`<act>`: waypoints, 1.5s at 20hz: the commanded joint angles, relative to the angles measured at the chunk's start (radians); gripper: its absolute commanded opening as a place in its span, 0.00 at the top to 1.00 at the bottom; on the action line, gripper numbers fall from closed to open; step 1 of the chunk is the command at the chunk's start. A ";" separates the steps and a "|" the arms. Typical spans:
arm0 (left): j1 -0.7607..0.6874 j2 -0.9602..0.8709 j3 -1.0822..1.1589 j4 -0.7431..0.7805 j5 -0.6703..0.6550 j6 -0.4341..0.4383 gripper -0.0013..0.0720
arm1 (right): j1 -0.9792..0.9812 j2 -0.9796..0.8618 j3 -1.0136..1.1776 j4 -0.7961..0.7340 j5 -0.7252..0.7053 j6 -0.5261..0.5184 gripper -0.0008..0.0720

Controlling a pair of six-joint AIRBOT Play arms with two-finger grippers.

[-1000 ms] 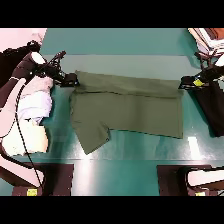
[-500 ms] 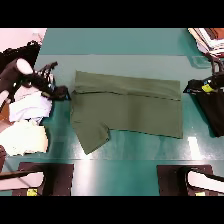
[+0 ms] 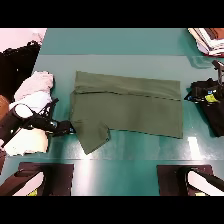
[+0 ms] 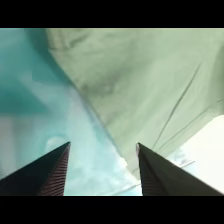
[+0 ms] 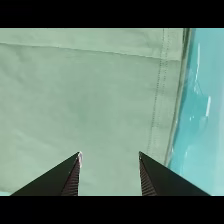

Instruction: Fold the shirts.

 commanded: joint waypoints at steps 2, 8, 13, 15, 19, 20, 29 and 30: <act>0.000 0.023 -0.117 -0.168 0.139 0.044 0.30 | -0.001 0.045 -0.010 0.003 0.005 -0.001 0.43; -0.138 0.011 -0.132 -0.226 0.308 0.045 0.30 | -0.001 0.090 -0.010 0.003 0.019 0.000 0.43; -0.144 0.014 0.003 -0.215 0.214 0.051 0.95 | -0.087 0.114 -0.055 -0.007 0.145 -0.001 0.43; -0.144 0.020 0.074 -0.216 0.173 0.059 0.95 | -0.172 0.145 -0.158 -0.007 0.145 -0.001 0.43; -0.144 0.020 0.129 -0.214 0.154 0.080 0.95 | -0.354 0.176 -0.417 -0.003 0.160 -0.002 0.35; -0.144 0.020 0.129 -0.211 0.156 0.084 0.95 | -0.383 0.176 -0.473 0.003 0.142 -0.010 0.37; -0.144 0.020 0.129 -0.210 0.165 0.084 0.95 | -0.285 0.077 -0.602 0.148 -0.050 -0.040 0.50; -0.144 0.020 0.130 -0.205 0.169 0.084 0.95 | -0.259 0.050 -0.587 0.153 -0.058 -0.046 0.59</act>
